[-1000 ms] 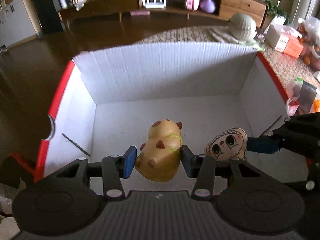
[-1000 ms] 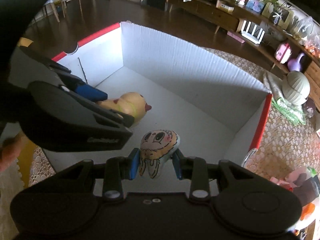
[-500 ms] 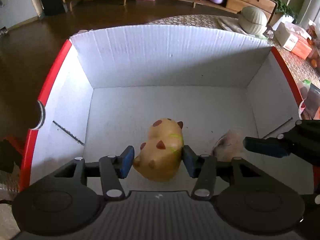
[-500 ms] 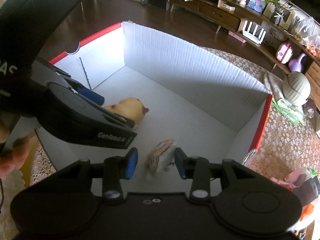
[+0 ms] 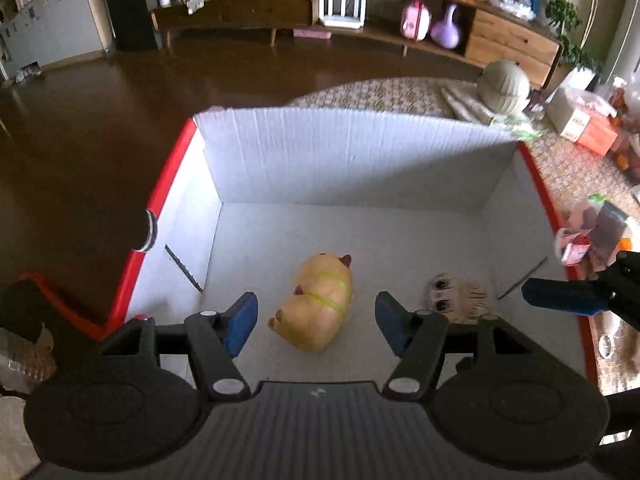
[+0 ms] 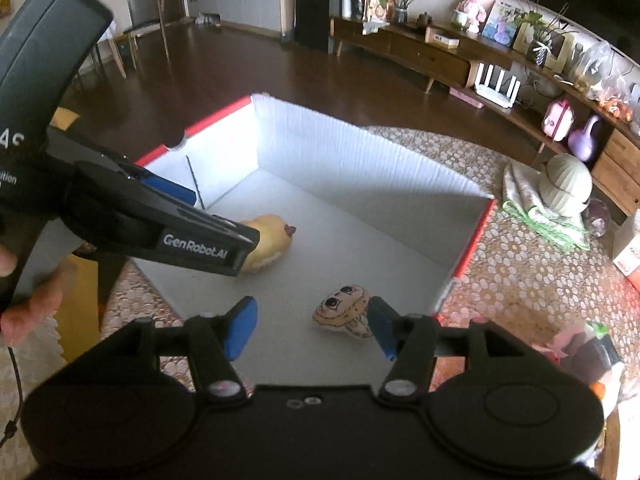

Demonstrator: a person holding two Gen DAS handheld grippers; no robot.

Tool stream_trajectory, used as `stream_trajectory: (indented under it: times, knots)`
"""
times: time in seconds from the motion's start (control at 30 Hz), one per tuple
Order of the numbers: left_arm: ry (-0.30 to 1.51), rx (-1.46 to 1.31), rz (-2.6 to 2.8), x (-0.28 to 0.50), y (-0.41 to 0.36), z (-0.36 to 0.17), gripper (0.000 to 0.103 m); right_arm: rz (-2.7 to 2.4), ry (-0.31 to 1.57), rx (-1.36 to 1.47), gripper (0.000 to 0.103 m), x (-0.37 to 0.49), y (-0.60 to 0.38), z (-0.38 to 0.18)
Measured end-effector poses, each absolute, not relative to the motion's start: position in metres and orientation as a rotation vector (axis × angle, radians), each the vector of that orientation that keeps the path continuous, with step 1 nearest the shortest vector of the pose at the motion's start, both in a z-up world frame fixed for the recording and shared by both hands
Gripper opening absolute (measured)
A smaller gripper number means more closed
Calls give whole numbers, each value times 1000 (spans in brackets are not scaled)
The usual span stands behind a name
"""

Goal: Organize objects
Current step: 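Open both tools to drop the toys into the red box, then withdraw both tools from the box back toward the table items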

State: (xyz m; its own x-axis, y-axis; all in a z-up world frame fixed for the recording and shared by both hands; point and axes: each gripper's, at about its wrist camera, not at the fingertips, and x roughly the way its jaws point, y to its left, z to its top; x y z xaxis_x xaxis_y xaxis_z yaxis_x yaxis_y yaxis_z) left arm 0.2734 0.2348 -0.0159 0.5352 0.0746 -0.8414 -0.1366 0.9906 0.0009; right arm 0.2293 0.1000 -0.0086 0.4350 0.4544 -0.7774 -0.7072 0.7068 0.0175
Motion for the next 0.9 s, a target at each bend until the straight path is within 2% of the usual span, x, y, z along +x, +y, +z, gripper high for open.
stream_trajectory:
  times: [0.33, 0.47, 0.6, 0.7, 0.87, 0.9]
  knots:
    - [887, -38, 95, 226, 204, 23, 64, 741, 768, -255, 63, 192, 47, 28]
    - [832, -33, 70, 207, 186, 38, 64, 737, 735, -204, 70, 176, 20, 39]
    - [789, -35, 61, 188, 167, 50, 64, 721, 701, -156, 72, 159, -9, 46]
    - [758, -22, 52, 175, 150, 56, 70, 698, 678, -128, 73, 146, -33, 47]
    - [713, -18, 28, 153, 120, 60, 72, 649, 652, -80, 78, 125, -77, 43]
    - [707, -17, 27, 150, 115, 60, 75, 630, 643, -74, 80, 121, -85, 43]
